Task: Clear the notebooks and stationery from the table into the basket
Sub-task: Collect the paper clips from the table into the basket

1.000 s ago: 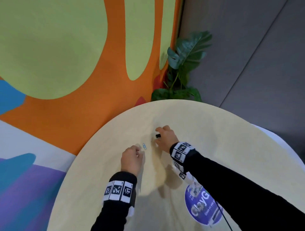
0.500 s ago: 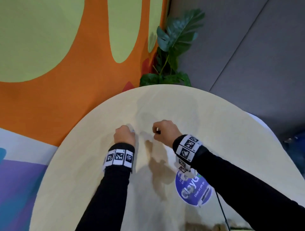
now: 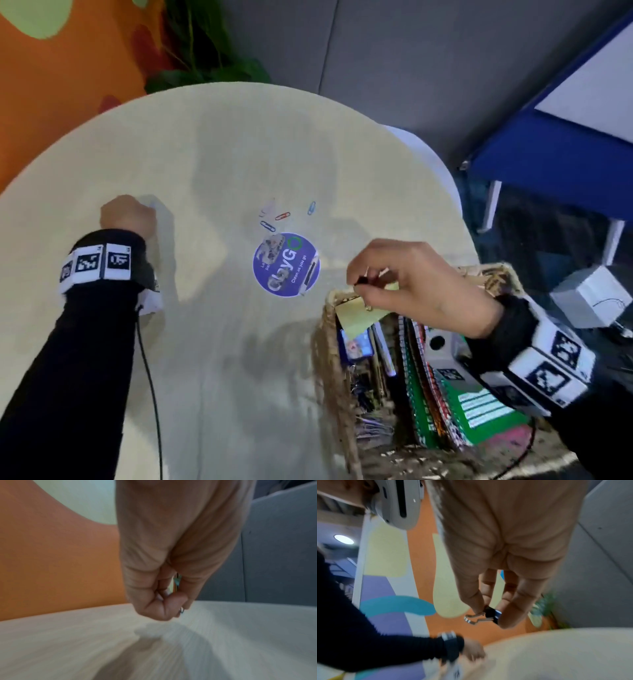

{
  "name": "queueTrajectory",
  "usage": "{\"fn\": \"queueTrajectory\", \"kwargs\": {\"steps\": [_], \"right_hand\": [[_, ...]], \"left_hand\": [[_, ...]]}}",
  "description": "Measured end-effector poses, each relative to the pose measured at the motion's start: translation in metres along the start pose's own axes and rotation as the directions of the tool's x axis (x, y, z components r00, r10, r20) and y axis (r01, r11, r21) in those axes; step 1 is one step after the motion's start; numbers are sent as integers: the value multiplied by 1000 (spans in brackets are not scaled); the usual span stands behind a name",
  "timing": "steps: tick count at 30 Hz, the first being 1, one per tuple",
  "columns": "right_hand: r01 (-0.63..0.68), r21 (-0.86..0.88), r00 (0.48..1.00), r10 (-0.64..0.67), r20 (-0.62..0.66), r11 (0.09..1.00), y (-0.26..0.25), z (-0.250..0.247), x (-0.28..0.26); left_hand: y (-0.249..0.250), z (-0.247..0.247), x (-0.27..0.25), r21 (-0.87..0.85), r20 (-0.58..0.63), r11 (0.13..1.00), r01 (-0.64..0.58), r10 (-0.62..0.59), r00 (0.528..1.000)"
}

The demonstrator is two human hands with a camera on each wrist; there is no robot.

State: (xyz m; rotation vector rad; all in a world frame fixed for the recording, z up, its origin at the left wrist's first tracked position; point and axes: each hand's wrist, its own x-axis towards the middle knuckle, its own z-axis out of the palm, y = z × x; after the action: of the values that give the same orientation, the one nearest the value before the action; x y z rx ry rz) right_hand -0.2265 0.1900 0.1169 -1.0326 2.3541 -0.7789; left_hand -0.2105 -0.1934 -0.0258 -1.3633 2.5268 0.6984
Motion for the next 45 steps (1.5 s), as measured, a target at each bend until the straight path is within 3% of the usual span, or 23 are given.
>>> {"fn": "queueTrajectory", "kwargs": {"steps": [3, 8, 11, 15, 19, 21, 23, 26, 28, 30, 33, 40, 45], "right_hand": [[75, -120, 983, -53, 178, 990, 32, 43, -42], [187, -292, 903, -48, 426, 938, 64, 104, -76], [209, -417, 889, 5, 457, 885, 63, 117, -74], [183, -474, 876, 76, 477, 861, 61, 121, -69], [83, -417, 915, 97, 392, 905, 58, 100, -70], [-5, -365, 963, 104, 250, 931, 60, 76, -78], [-78, -306, 989, 112, 96, 949, 59, 49, -94], [-129, -185, 986, 107, -126, 974, 55, 20, -125], [-137, -105, 970, 111, -218, 985, 50, 9, -146], [-142, -37, 959, 128, -254, 989, 46, 3, -165], [-155, -12, 957, 147, -252, 988, 46, 2, -189], [-126, 12, 969, 126, -213, 992, 59, 13, -217], [-142, -2, 978, 140, -152, 990, 54, 6, -189]], "left_hand": [[13, -17, -46, -45, -31, 987, -157, 155, 987], [34, -35, -145, -191, -97, 887, -421, 410, 907], [43, -38, -213, -251, -43, 798, -548, 556, 830], [49, -26, -303, -284, 153, 697, -658, 711, 687], [52, 19, -354, -222, 332, 619, -754, 775, 538], [55, 43, -366, -161, 409, 573, -804, 780, 474], [60, 64, -373, -98, 497, 553, -827, 747, 441], [70, 87, -379, 65, 635, 508, -859, 643, 428], [79, 90, -386, 187, 709, 416, -890, 570, 415], [86, 91, -392, 272, 790, 300, -914, 473, 390], [92, 94, -396, 304, 863, 234, -923, 342, 371], [98, 96, -391, 290, 882, 282, -915, 294, 370], [99, 71, -353, 207, 642, 494, -845, 583, 498]]}}
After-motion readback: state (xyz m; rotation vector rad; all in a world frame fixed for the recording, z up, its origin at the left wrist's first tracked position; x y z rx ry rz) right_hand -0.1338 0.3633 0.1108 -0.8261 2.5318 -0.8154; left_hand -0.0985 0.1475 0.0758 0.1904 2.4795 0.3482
